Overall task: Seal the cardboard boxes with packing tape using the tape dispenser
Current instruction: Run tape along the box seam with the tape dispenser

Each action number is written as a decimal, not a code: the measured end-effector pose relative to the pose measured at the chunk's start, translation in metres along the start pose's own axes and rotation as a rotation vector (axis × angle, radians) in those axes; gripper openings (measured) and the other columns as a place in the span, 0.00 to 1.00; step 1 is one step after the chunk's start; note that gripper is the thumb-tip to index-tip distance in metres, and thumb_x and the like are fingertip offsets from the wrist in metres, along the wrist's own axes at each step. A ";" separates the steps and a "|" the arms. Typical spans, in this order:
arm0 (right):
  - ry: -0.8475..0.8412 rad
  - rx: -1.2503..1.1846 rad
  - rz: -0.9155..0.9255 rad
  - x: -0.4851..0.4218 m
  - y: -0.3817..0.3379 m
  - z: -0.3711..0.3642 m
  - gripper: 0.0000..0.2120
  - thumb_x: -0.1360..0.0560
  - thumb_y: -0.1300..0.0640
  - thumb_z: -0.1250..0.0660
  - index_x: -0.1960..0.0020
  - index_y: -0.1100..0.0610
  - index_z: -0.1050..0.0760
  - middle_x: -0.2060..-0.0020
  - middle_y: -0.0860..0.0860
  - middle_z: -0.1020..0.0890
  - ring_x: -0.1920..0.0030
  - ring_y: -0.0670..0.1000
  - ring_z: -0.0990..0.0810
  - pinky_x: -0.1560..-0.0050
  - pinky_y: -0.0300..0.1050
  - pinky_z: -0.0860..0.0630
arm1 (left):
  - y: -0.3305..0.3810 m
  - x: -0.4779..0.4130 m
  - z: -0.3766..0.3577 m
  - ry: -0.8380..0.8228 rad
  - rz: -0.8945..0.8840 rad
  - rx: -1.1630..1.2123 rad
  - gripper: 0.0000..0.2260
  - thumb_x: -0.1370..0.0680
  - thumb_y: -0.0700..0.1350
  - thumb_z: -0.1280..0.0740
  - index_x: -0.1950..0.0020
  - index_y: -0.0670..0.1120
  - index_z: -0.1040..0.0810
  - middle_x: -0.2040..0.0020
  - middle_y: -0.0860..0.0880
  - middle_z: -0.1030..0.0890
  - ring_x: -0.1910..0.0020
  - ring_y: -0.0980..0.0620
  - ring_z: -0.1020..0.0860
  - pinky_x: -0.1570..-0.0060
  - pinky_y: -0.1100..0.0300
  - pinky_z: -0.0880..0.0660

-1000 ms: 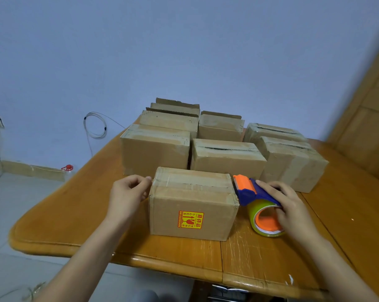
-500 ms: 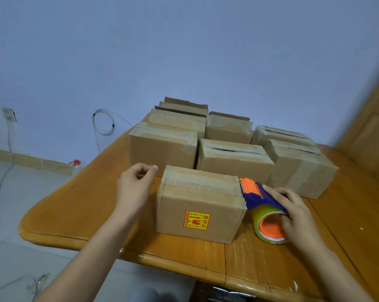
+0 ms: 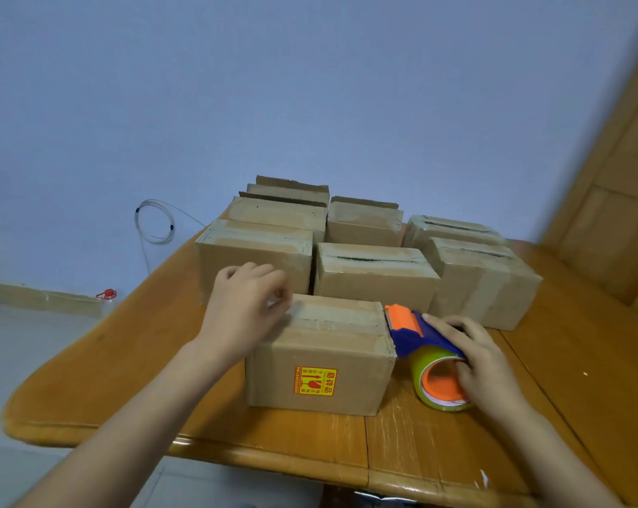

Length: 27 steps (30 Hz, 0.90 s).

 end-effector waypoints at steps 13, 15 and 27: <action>-0.012 0.043 0.011 -0.003 0.000 -0.001 0.39 0.31 0.75 0.33 0.29 0.43 0.37 0.40 0.52 0.27 0.43 0.39 0.39 0.51 0.42 0.30 | 0.037 -0.038 -0.004 -0.573 -0.759 -0.795 0.10 0.32 0.34 0.27 0.60 0.48 0.22 0.64 0.51 0.25 0.62 0.49 0.29 0.49 0.50 0.28; -0.016 0.049 0.004 -0.003 0.000 0.000 0.39 0.30 0.74 0.33 0.29 0.42 0.37 0.40 0.52 0.27 0.42 0.41 0.37 0.51 0.42 0.30 | 0.036 -0.042 -0.012 -0.638 -0.801 -0.825 0.08 0.24 0.35 0.35 0.52 0.47 0.22 0.55 0.50 0.23 0.55 0.49 0.29 0.43 0.51 0.33; -0.002 0.056 0.004 -0.002 0.002 -0.001 0.41 0.30 0.73 0.32 0.31 0.37 0.40 0.40 0.49 0.27 0.41 0.42 0.37 0.49 0.43 0.28 | 0.037 -0.044 -0.017 -0.841 -0.607 -0.701 0.10 0.22 0.35 0.38 0.44 0.44 0.23 0.38 0.48 0.25 0.37 0.48 0.29 0.32 0.44 0.36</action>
Point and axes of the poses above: each hand's wrist, its own x-axis away from the middle knuckle, its own z-axis out of the back of the hand, y = z × x, the point moved 2 cm from there along -x, towards the middle knuckle
